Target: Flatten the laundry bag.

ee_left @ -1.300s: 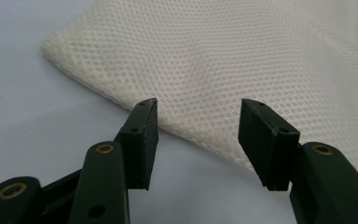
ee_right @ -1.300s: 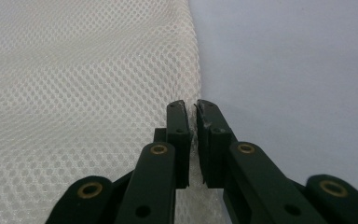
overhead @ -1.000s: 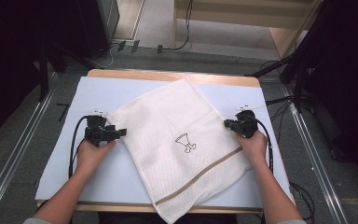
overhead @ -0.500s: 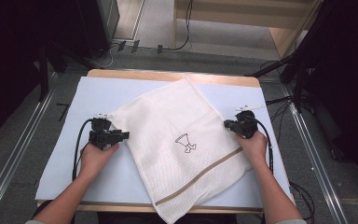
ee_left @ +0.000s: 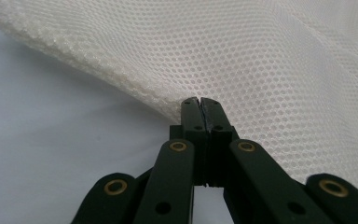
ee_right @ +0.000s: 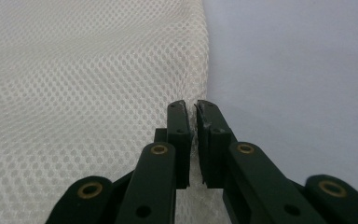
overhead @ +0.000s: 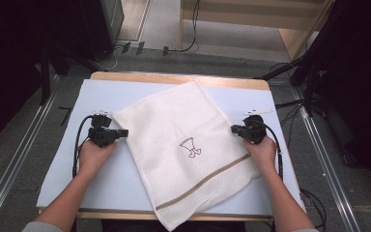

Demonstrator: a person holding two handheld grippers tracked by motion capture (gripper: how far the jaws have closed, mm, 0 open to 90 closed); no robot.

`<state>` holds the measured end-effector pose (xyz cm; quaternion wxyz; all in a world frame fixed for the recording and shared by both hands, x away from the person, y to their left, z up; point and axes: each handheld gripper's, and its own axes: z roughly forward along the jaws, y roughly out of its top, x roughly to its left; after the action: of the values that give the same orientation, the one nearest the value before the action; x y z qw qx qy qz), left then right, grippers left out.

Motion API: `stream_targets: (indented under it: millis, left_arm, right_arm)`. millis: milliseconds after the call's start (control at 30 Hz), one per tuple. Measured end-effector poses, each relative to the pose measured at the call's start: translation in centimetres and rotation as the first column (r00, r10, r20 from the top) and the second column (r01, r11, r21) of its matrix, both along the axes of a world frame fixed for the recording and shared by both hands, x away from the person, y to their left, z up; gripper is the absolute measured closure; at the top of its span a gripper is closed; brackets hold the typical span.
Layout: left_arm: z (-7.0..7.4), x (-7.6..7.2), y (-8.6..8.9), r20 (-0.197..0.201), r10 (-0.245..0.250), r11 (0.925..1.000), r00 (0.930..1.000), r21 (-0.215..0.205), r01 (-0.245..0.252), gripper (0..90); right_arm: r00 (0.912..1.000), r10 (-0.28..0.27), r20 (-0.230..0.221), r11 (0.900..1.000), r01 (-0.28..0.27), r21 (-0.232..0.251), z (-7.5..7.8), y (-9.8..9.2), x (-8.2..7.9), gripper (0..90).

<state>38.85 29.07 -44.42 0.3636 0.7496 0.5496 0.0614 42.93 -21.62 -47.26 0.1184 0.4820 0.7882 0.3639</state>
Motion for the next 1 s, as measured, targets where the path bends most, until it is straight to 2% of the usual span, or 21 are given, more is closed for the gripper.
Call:
stream_targets:
  millis: [67, 200, 300, 367, 533, 667, 767, 833, 900, 1000]
  left_arm:
    - [0.1, 0.7, 0.4, 0.010, 0.013, 0.9997, 0.9999, 0.019, -0.013, 90.0]
    - [0.0, 2.6, 1.0, 0.000, 0.034, 0.9993, 0.9994, 0.012, -0.034, 90.0]
    - [0.0, 3.6, 1.0, 0.002, 0.028, 0.9990, 0.9996, 0.034, -0.028, 90.0]
    - [0.0, 4.2, 1.1, -0.001, 0.025, 0.9993, 0.9997, 0.029, -0.025, 90.0]
    - [0.3, 5.3, 1.4, 0.015, 0.041, 0.9989, 0.9990, 0.020, -0.041, 90.0]
    - [0.4, 6.0, 1.1, 0.020, 0.035, 0.9987, 0.9992, 0.037, -0.036, 90.0]
    - [0.2, 6.6, 0.8, 0.017, 0.035, 0.9991, 0.9992, 0.022, -0.036, 90.0]
    - [0.0, 6.8, 0.7, 0.016, 0.028, 0.9990, 0.9995, 0.035, -0.029, 89.8]
    - [0.0, 6.8, 0.7, 0.018, 0.037, 0.9991, 0.9992, 0.021, -0.037, 85.2]
    - [0.3, 6.6, 1.0, 0.012, 0.042, 0.9991, 0.9991, 0.003, -0.042, 71.4]
  right_arm:
    - [1.0000, 0.008, -0.001, 1.000, -0.008, -0.002, 0.1, 0.3, -0.4, 86.2]
    - [0.9993, 0.036, 0.005, 0.999, -0.036, -0.011, 0.4, 0.9, -1.5, 86.3]
    - [0.9993, 0.037, 0.001, 0.999, -0.037, 0.009, 0.4, 1.2, -2.4, 86.3]
    - [0.9991, 0.043, -0.003, 0.999, -0.042, 0.016, 0.3, 1.4, -2.8, 86.2]
    - [0.9974, 0.071, -0.012, 0.997, -0.071, 0.023, 0.2, 2.0, -4.5, 85.9]
    - [0.9953, 0.096, -0.014, 0.995, -0.095, 0.026, 0.2, 2.5, -6.0, 85.6]
    - [0.9934, 0.111, -0.030, 0.993, -0.110, 0.043, 0.2, 2.9, -7.3, 84.9]
    - [0.9920, 0.124, -0.021, 0.992, -0.123, 0.035, 0.3, 3.1, -7.9, 83.5]
    - [0.9923, 0.124, -0.001, 0.992, -0.124, 0.035, 0.4, 3.0, -8.3, 78.7]
    - [0.9918, 0.125, 0.029, 0.992, -0.125, 0.029, 0.4, 2.6, -8.3, 69.4]
